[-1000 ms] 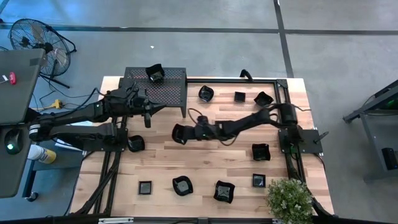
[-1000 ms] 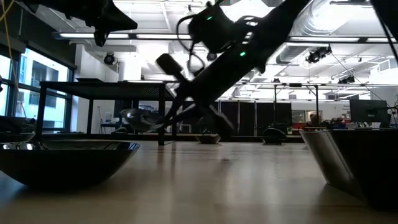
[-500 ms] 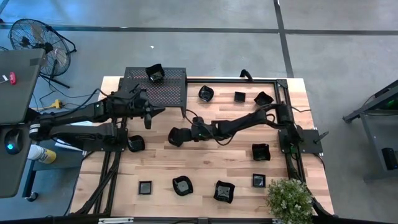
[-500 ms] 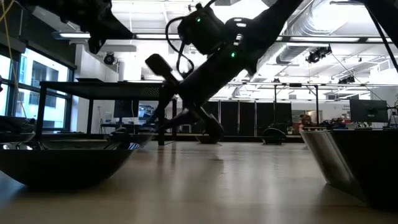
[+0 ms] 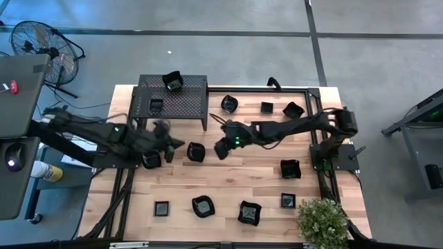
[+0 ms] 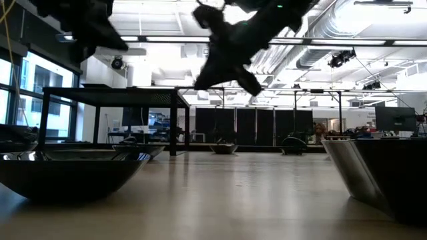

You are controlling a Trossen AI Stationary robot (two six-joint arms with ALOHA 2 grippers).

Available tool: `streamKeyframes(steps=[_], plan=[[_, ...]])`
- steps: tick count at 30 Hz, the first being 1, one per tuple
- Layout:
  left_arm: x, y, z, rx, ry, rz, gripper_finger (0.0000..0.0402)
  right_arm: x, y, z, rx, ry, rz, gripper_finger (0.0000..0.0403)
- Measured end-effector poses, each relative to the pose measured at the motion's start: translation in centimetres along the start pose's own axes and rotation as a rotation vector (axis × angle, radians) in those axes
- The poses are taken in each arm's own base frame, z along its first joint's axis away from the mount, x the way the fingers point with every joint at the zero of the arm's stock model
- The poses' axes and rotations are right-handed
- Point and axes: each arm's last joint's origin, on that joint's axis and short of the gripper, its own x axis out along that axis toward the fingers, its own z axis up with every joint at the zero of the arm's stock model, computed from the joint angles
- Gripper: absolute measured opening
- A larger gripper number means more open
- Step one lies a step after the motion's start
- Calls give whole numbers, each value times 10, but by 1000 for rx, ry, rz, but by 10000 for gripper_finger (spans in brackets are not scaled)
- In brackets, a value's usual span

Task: Pick & Place Mini shaped plates
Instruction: Put the black leaf shaped plate on the shelf

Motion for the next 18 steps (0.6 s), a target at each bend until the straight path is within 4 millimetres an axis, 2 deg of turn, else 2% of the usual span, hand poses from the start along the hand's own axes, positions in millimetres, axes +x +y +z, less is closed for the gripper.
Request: streamKeyframes(steps=[4,9,13,18], plan=[[20,-10,-25,-172,56,100,0,-23,-19,-15,-10,1,-17,17],[49,-8,-46,-479,65,260,3,-57,-36,-29,-11,-23,-14,6],[67,1,-52,-629,59,375,20,-82,-47,-33,0,-96,4,6],[88,12,-54,-707,138,448,68,-104,-57,-37,15,-173,56,4]])
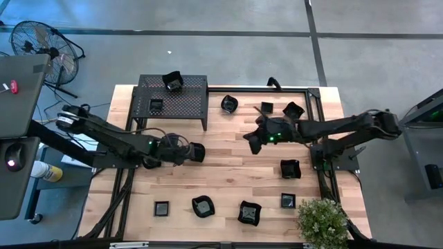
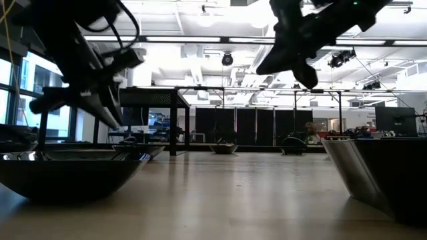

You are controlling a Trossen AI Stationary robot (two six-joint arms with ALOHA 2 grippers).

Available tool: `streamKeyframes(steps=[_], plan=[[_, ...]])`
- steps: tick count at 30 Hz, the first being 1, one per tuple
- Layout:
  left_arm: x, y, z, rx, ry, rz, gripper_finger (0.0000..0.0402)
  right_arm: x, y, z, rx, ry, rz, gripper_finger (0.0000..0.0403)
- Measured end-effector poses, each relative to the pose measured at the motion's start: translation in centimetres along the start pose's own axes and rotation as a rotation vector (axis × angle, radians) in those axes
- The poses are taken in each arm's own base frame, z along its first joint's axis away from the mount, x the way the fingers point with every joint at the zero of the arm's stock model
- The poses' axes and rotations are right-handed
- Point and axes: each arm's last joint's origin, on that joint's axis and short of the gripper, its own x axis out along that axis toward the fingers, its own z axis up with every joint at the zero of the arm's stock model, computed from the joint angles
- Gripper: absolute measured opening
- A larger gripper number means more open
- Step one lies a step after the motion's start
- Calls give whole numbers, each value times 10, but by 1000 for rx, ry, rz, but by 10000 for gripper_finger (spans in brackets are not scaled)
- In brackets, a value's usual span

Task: Pick & Place Mini shaped plates
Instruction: Put the black leaf shaped plate on the shelf

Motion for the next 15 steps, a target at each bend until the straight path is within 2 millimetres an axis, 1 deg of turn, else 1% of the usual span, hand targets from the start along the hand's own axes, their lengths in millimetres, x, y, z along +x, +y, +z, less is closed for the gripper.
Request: streamKeyframes(steps=[3,5,9,15], plan=[[10,1,2,-15,15,37,96,-9,-4,0,6,-40,4,2],[15,2,4,-37,3,62,106,-14,-5,0,7,-55,0,4],[23,4,10,-71,-17,107,110,-18,-4,2,-1,-78,4,2],[29,7,12,-59,-30,145,108,-18,-4,2,-15,-95,-9,3]])
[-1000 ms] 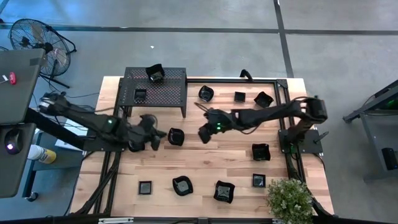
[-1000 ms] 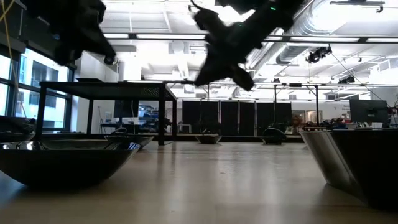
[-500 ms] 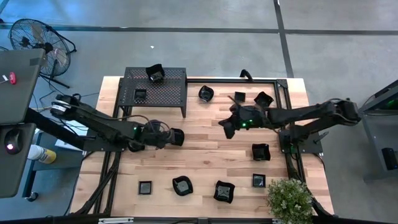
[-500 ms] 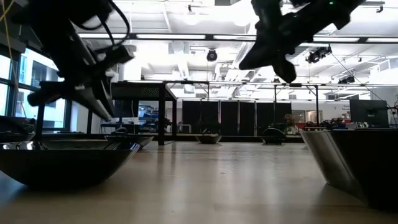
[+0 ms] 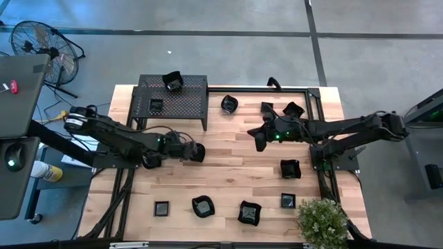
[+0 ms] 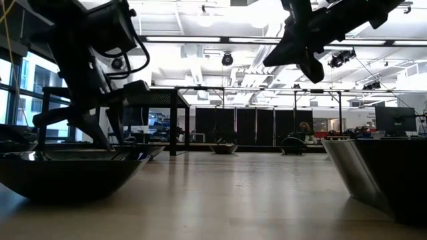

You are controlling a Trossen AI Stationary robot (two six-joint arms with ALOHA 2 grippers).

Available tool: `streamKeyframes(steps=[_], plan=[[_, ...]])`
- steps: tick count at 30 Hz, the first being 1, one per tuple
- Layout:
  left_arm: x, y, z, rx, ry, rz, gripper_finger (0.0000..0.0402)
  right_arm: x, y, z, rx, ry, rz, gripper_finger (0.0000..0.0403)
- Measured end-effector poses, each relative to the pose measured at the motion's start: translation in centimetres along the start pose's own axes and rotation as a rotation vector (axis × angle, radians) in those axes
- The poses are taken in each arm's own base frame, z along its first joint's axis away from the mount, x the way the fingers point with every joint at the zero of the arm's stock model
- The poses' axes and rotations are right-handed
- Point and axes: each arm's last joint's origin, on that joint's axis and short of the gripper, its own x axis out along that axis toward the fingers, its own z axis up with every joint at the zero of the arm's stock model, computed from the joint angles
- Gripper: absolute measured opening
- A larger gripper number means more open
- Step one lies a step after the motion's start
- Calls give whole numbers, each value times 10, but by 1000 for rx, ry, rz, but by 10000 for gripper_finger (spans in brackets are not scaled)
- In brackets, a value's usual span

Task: Pick & Place Mini shaped plates
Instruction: Put the black leaf shaped plate on the shelf

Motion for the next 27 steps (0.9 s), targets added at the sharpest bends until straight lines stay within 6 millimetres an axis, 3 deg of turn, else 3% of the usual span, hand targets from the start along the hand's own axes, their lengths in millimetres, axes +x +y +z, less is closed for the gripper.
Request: streamKeyframes(steps=[3,9,15,19,27], plan=[[2,0,-1,21,0,4,88,0,0,0,-1,-11,-12,2],[1,0,-1,83,6,2,8,0,-1,1,-14,-27,-31,2],[-6,-3,0,111,39,-17,3,0,-1,1,-19,-31,-36,4],[-37,-19,8,181,63,-115,2,0,-1,1,-27,-30,-36,1],[-139,-43,49,322,23,-280,1,0,-1,1,-32,-31,-37,2]])
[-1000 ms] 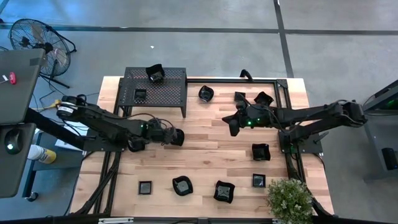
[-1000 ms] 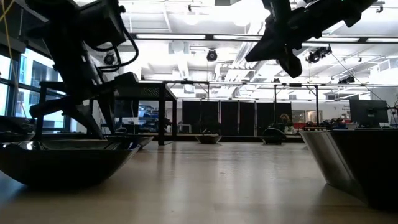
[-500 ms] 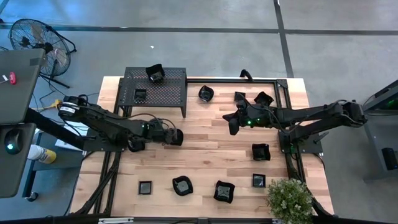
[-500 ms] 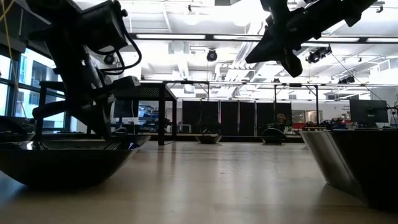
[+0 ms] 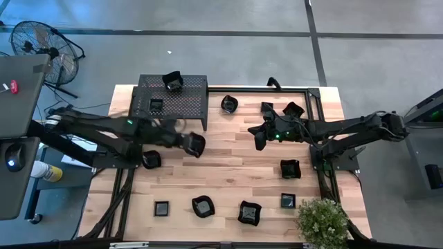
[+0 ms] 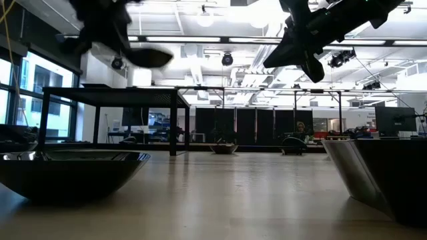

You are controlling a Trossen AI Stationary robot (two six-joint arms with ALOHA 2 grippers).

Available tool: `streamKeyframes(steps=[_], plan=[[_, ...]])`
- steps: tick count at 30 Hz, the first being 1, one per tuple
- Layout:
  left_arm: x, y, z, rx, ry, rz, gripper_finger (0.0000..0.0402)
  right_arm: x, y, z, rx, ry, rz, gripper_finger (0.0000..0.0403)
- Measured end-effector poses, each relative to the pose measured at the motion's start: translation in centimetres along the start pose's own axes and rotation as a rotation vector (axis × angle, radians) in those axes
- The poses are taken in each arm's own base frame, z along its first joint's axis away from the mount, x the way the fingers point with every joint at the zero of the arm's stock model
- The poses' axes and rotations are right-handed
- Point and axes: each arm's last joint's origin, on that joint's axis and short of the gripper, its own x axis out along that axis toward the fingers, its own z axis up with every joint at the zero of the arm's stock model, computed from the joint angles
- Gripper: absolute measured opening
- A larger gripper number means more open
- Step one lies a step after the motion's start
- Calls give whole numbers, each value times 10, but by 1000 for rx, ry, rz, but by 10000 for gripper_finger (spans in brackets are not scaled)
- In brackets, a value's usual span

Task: Pick & Place Mini shaped plates
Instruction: Put the black leaf shaped plate on the shelf

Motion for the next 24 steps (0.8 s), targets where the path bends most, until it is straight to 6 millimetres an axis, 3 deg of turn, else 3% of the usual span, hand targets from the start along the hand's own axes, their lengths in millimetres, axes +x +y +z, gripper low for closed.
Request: streamKeyframes(steps=[5,9,15,24], plan=[[-43,-7,48,133,-84,53,1,0,0,0,-14,-4,2,4],[-56,-3,87,216,-124,106,0,0,0,1,-32,-7,4,2],[-42,20,130,299,-47,142,0,0,1,2,-39,-16,12,2],[-9,40,166,339,17,164,0,0,3,4,-41,-41,31,2]])
